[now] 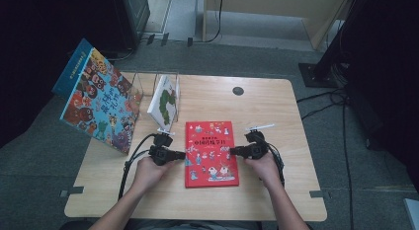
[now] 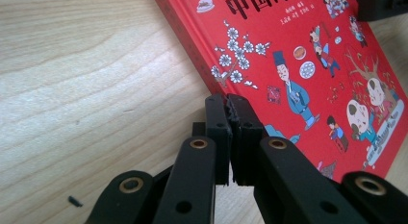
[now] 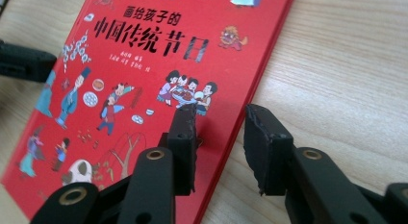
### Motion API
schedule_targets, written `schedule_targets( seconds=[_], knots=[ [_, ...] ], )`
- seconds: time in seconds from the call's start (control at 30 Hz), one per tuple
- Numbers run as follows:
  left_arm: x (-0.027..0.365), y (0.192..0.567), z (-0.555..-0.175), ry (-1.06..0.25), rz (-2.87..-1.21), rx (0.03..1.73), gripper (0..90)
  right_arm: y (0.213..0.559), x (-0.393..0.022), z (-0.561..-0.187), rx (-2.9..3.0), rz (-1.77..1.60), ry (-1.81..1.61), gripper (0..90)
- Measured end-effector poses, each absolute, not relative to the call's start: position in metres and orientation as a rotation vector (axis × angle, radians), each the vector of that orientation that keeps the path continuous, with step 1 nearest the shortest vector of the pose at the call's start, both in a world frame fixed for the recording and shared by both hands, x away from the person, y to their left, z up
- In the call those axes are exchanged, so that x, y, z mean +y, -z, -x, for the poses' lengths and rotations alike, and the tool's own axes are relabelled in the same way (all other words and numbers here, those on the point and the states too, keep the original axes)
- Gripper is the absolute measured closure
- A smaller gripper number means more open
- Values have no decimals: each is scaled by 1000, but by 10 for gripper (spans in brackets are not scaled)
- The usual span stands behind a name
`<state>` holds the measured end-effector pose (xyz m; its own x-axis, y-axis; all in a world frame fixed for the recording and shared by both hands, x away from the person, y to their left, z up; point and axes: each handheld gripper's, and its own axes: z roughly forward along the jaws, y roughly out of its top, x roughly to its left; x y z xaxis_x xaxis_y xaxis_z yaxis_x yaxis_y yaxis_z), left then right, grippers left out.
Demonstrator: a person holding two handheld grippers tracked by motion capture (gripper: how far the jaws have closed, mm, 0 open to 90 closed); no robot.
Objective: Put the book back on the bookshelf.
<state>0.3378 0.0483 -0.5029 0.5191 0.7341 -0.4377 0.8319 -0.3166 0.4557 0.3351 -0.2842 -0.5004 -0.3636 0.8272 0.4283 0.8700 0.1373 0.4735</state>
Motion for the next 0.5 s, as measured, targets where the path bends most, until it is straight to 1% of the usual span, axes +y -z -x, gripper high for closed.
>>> schedule_targets(
  seconds=[0.07,0.37,0.5],
  knots=[
    [48,503,-338,203,-2120,1263,890,500,-286,-339,-2278,1746,1009,675],
    [48,504,-338,208,-2110,1267,895,499,-289,-354,-2128,1791,928,679],
    [47,504,-337,203,-2111,1264,900,497,-286,-354,-2156,1788,889,697]
  ],
)
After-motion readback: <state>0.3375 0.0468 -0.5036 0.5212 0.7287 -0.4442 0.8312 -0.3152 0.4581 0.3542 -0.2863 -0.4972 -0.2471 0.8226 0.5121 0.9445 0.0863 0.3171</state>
